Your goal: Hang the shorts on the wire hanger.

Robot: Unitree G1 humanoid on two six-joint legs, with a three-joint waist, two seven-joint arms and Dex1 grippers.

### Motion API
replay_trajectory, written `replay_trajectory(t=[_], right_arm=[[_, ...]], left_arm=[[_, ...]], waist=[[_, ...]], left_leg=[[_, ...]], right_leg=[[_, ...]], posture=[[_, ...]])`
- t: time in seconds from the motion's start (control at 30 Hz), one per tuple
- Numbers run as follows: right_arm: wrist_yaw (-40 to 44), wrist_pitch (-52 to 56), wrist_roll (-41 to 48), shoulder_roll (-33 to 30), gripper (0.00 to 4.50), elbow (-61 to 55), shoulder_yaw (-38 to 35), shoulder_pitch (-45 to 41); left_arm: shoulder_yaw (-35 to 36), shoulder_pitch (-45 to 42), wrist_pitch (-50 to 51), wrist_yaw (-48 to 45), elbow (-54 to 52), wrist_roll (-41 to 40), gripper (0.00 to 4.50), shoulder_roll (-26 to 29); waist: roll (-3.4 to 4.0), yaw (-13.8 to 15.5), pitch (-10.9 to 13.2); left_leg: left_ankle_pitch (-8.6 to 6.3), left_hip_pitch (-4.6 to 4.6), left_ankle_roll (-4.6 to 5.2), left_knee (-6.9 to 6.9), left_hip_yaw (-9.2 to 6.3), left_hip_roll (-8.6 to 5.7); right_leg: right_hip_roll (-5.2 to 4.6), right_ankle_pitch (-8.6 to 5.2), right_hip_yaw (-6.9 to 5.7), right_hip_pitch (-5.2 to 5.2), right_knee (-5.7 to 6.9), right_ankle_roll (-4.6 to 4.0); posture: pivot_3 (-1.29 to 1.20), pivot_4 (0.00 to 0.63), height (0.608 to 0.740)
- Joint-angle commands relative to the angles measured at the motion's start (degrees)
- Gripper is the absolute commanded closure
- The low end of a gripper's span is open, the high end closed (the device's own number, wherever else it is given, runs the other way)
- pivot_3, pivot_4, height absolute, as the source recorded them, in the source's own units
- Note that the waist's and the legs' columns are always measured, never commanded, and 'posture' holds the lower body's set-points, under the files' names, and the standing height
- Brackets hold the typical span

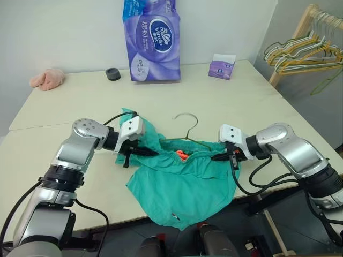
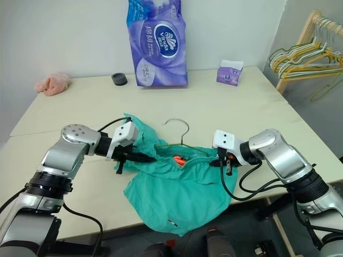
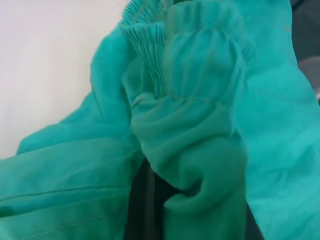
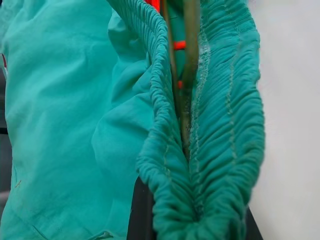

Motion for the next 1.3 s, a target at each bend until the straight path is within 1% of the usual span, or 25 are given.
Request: replay_trajectory(t=[0.03,0.07,0.1,0.33,0.43,0.53,0.63,0.73,0.93,1.03,1.13,1.3], right_arm=[[0.7,0.3,1.4,-0.1,4.50,-3.3,-2.8,-0.2],[0.7,0.5,1.6,-0.3,4.50,-3.6,-3.2,0.0],[0.7,0.6,1.7,-0.6,4.50,-3.9,-3.6,0.2],[1.8,1.6,2.5,-2.7,4.50,-5.5,-5.6,1.2],[2.4,2.0,3.1,-3.7,4.50,-6.0,-6.1,1.4],[2.6,2.6,3.9,-4.3,4.50,-6.7,-6.5,1.6],[2.5,3.6,4.5,-4.5,4.50,-7.7,-6.8,1.8],[2.4,4.4,5.0,-4.7,4.50,-8.7,-7.1,2.4],[2.2,5.5,5.7,-5.7,4.50,-9.9,-7.6,3.6],[2.1,6.0,6.0,-6.2,4.50,-10.2,-7.9,4.1],[2.7,6.5,6.3,-8.0,4.50,-10.2,-8.6,5.7],[2.8,6.8,7.0,-10.4,4.50,-10.6,-10.2,8.7]], left_arm=[[3.1,-3.1,-0.1,0.3,2.1,-2.0,2.80,0.5],[3.0,-3.3,-0.7,-0.3,3.1,-1.6,2.43,1.2],[3.0,-3.4,-1.5,-0.6,3.9,-1.2,2.21,1.8],[1.0,-3.5,-10.7,-3.0,10.0,3.0,0.11,5.1],[0.8,-4.1,-14.6,-1.9,12.7,4.8,0.11,4.7],[0.6,-4.8,-17.9,-0.3,15.0,6.2,0.11,3.0],[1.5,-6.4,-22.7,5.4,18.9,7.8,0.11,-0.4],[2.5,-7.8,-25.1,8.2,21.8,7.6,0.68,-2.9],[1.6,-7.7,-27.4,7.2,23.4,8.2,2.56,-2.7],[1.9,-7.7,-27.8,8.0,23.9,8.5,3.50,-2.6],[2.6,-8.5,-28.3,10.0,25.7,9.3,4.45,-2.1],[2.8,-8.3,-29.1,11.6,27.2,10.0,4.48,-1.1]], waist=[[0.00,-0.1,0.0],[0.00,-0.1,0.0],[0.00,-0.1,0.0],[0.01,0.0,0.0],[0.01,0.0,0.0],[0.01,0.0,0.0],[0.01,0.1,0.0],[0.00,0.0,0.0],[0.01,-0.5,0.0],[0.01,-0.5,0.0],[0.01,-0.3,0.0],[0.01,-0.3,0.0]], left_leg=[[0.00,0.00,0.00,0.00,0.00,0.00],[0.00,0.00,0.00,-0.01,0.00,0.00],[-0.01,0.01,-0.01,-0.01,0.01,0.00],[-0.01,0.00,-0.02,-0.01,0.01,0.00],[-0.02,0.01,-0.03,0.00,0.01,-0.01],[-0.02,0.00,-0.03,0.00,0.00,-0.01],[-0.02,-0.01,-0.03,0.00,0.00,-0.02],[-0.02,-0.02,-0.03,0.01,0.00,-0.02],[-0.02,-0.02,-0.02,-0.02,-0.01,0.00],[-0.03,-0.02,-0.02,-0.01,-0.02,0.00],[-0.03,-0.03,-0.02,0.00,-0.03,-0.01],[-0.03,-0.03,-0.02,0.00,-0.04,-0.01]], right_leg=[[0.00,0.00,0.00,0.00,0.00,0.00],[0.00,0.00,0.01,0.00,0.00,0.00],[0.00,0.00,0.01,0.00,0.00,0.00],[-0.01,0.00,0.01,-0.01,0.00,0.00],[-0.03,0.00,-0.02,0.00,-0.01,0.00],[-0.04,0.00,-0.03,0.00,-0.01,0.00],[-0.07,0.00,-0.03,0.00,-0.01,0.00],[-0.09,0.00,-0.04,0.00,-0.01,0.00],[-0.09,0.00,-0.04,-0.02,0.00,0.00],[-0.09,0.00,-0.06,-0.02,-0.01,0.00],[-0.10,0.00,-0.07,0.00,-0.01,0.00],[-0.10,0.00,-0.09,0.00,-0.02,0.01]], posture=[[-0.22,0.089,0.740],[-0.23,0.089,0.740],[-0.23,0.089,0.740],[-0.23,0.089,0.740],[-0.23,0.089,0.740],[-0.24,0.090,0.740],[-0.24,0.091,0.740],[-0.25,0.094,0.740],[-0.25,0.097,0.740],[-0.25,0.098,0.740],[-0.25,0.097,0.740],[-0.25,0.098,0.740]])
